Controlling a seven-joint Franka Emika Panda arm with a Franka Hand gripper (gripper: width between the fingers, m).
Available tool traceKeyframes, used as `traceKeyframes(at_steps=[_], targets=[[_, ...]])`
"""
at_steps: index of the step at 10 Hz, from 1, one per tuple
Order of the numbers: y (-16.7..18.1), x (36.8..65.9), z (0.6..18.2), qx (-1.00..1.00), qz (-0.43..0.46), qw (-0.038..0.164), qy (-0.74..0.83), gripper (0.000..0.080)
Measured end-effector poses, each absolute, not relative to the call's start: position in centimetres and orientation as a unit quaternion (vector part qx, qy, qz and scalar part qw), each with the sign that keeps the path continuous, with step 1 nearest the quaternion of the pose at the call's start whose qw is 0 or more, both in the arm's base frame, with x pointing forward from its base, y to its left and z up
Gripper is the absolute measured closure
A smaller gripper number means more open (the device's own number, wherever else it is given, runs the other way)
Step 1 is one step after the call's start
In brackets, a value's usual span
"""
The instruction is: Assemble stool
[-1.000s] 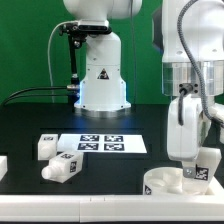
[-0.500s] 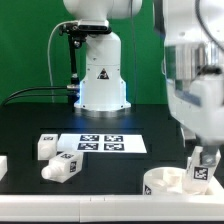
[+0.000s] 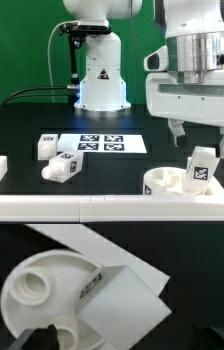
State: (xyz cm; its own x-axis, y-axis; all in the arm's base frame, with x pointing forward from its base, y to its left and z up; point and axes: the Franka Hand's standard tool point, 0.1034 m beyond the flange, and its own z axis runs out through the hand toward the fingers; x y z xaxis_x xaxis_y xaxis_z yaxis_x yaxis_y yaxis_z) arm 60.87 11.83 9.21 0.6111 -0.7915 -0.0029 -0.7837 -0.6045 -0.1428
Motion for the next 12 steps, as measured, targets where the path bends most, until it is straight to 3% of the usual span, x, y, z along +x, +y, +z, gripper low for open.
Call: traceKeyframes(at_steps=[2,4,5,9,10,12], targets=[[12.2,61.3,9.8,-0.954,-0.039,0.062,0.291,0.0151],[12.2,60.5,9.2,-0.991,-0.028,0.061,0.113,0.0151],[12.5,60.6,9.1,-0.991,-0.054,0.059,0.108,0.0151],[11.8,60.6,9.0,-0.998,-0.057,0.031,-0.026,0.0151],[12.4,60.4,9.1,-0.990,-0.045,0.009,-0.131,0.0151],[12.9,60.0,8.9,-0.958,0.021,0.008,-0.287,0.0151]])
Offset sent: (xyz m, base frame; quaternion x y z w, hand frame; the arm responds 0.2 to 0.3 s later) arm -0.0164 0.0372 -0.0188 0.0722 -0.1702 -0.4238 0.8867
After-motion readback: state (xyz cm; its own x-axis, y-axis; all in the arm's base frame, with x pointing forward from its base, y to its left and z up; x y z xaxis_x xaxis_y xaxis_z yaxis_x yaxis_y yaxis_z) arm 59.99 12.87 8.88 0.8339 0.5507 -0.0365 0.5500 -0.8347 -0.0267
